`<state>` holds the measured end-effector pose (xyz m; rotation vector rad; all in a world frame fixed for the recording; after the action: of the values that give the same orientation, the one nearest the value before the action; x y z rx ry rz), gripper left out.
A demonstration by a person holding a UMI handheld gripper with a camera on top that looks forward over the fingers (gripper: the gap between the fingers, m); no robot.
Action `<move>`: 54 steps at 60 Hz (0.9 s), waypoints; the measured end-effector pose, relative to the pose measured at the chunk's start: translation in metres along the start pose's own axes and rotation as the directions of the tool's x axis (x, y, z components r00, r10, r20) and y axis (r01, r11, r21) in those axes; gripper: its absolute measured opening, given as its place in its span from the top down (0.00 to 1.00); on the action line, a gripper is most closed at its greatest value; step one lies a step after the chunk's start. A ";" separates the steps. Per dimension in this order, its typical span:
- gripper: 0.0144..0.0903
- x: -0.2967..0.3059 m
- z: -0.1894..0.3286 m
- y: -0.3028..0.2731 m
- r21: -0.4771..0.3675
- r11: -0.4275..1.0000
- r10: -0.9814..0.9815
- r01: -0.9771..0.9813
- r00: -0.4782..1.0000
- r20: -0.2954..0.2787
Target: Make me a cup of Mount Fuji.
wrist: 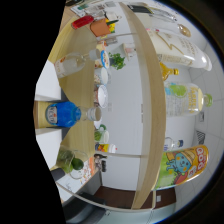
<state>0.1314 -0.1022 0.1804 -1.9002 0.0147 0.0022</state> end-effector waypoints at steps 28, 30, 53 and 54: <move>0.72 0.000 -0.082 0.043 -0.034 0.993 0.113 -0.114 0.993 -0.024; 0.72 -0.003 -0.085 0.055 -0.053 0.993 0.107 -0.108 0.994 -0.025; 0.72 -0.004 -0.084 0.091 -0.166 0.757 -0.650 0.632 0.755 -0.090; 0.72 -0.003 -0.083 0.090 -0.176 0.721 -0.690 0.671 0.718 -0.089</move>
<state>0.1264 -0.2095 0.1216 -1.9306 -0.6097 -0.6651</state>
